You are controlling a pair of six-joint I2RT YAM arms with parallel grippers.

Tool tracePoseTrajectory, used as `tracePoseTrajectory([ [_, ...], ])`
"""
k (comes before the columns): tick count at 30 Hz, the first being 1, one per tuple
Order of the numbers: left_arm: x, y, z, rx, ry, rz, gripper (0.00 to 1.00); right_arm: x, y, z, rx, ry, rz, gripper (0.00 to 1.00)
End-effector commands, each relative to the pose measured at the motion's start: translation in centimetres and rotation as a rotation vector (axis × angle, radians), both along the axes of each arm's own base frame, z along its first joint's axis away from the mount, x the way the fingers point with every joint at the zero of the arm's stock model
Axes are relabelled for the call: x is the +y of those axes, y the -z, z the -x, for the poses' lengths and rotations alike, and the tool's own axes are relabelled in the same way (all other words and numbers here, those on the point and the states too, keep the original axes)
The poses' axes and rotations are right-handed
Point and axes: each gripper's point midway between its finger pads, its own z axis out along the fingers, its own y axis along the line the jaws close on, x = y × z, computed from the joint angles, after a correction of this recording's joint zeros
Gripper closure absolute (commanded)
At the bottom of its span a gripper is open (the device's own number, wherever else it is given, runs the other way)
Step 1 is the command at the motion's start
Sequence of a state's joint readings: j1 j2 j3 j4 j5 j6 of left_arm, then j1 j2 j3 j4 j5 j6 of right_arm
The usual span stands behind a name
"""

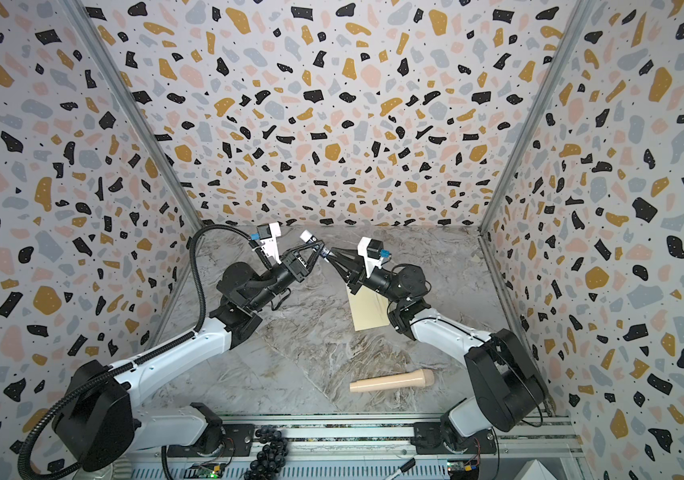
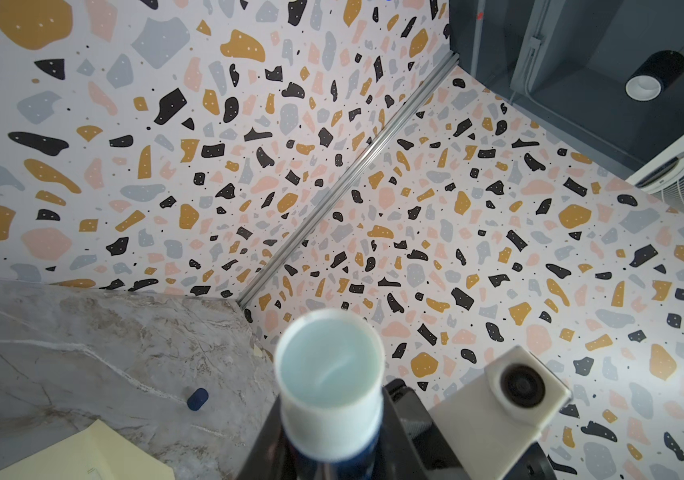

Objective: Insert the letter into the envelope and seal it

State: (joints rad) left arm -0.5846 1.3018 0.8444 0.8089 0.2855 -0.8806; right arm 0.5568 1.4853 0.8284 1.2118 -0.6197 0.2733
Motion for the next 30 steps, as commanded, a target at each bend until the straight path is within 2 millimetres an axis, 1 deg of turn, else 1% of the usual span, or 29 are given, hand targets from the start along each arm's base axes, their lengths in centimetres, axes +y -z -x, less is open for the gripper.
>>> tracePoseTrajectory([
  [1,0.3,-3.6,1.9,-0.158,0.039,0.050,1.00,-0.6,-1.6,1.1,0.112,-0.202,-0.052,1.00],
  [3,0.3,-3.6,1.9,-0.158,0.038,0.051,1.00,-1.0,-1.7,1.0,0.124,-0.224,-0.069,0.99],
  [6,0.3,-3.5,1.8,-0.147,0.033,0.055,1.00,-1.1,-1.5,0.4,0.138,-0.211,-0.066,0.99],
  [7,0.4,-3.4,1.7,-0.140,0.029,0.057,1.00,-1.0,-1.1,0.0,0.152,-0.194,-0.053,0.98],
  [10,0.4,-3.3,1.5,-0.126,0.026,0.061,1.00,-1.0,-1.0,-0.5,0.142,-0.140,-0.036,0.98],
  [13,0.4,-3.4,1.3,-0.119,0.020,0.066,1.00,-1.0,-0.8,-1.0,0.117,-0.062,-0.013,0.93],
  [14,0.5,-3.4,1.3,-0.117,0.017,0.068,1.00,-1.0,-0.8,-1.2,0.104,-0.032,-0.003,0.89],
  [15,0.5,-3.4,1.2,-0.116,0.014,0.069,1.00,-1.0,-0.8,-1.3,0.080,0.013,0.012,0.77],
  [17,0.6,-3.5,1.0,-0.087,0.015,0.094,1.00,-1.1,-0.6,-1.6,0.030,0.123,0.047,0.65],
  [20,0.7,-3.6,0.8,-0.073,0.007,0.104,1.00,-1.3,-0.3,-1.5,-0.094,0.327,0.109,0.38],
  [21,0.7,-3.7,0.8,-0.070,0.008,0.105,1.00,-1.4,-0.1,-1.3,-0.135,0.396,0.127,0.33],
  [22,0.7,-3.6,0.7,-0.066,0.006,0.104,1.00,-1.5,0.0,-1.2,-0.165,0.447,0.137,0.30],
  [24,0.8,-3.7,0.7,-0.064,0.004,0.111,1.00,-1.8,-0.1,-0.7,-0.227,0.526,0.144,0.28],
  [30,0.8,-3.4,0.6,-0.054,0.000,0.112,1.00,-0.4,-0.2,1.0,-0.353,0.580,0.176,0.28],
])
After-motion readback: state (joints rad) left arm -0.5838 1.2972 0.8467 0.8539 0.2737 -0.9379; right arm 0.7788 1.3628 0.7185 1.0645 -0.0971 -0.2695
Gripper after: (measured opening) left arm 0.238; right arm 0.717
